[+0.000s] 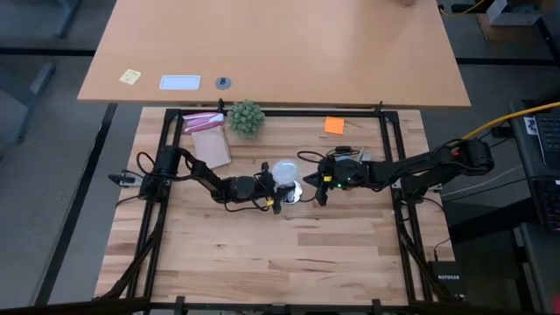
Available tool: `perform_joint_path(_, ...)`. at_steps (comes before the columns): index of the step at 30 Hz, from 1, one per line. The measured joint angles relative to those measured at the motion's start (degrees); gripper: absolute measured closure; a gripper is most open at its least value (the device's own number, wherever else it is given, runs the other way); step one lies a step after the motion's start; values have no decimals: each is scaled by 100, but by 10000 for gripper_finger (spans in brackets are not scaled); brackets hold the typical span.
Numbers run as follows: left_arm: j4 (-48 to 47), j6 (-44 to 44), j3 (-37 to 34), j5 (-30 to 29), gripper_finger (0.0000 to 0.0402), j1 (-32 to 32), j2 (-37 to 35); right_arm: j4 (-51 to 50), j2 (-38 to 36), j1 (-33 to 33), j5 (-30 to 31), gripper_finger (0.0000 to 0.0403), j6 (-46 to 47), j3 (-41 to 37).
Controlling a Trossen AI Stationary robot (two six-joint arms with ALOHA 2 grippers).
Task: Screw lightbulb
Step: Insert the lightbulb into the lamp
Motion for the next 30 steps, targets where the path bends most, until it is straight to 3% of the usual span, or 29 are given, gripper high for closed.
perform_joint_path(10,8,0,2,-4,235,0,0,262,-964,0,469,382,-407,2)
perform_joint_path(14,11,0,4,-4,235,2,0,838,-1123,-2,516,382,-416,7)
perform_joint_path(20,17,0,7,-9,235,2,-2,1571,-841,-2,469,382,-560,21)
perform_joint_path(30,17,0,7,-11,235,2,-11,1391,277,-2,186,382,-729,912)
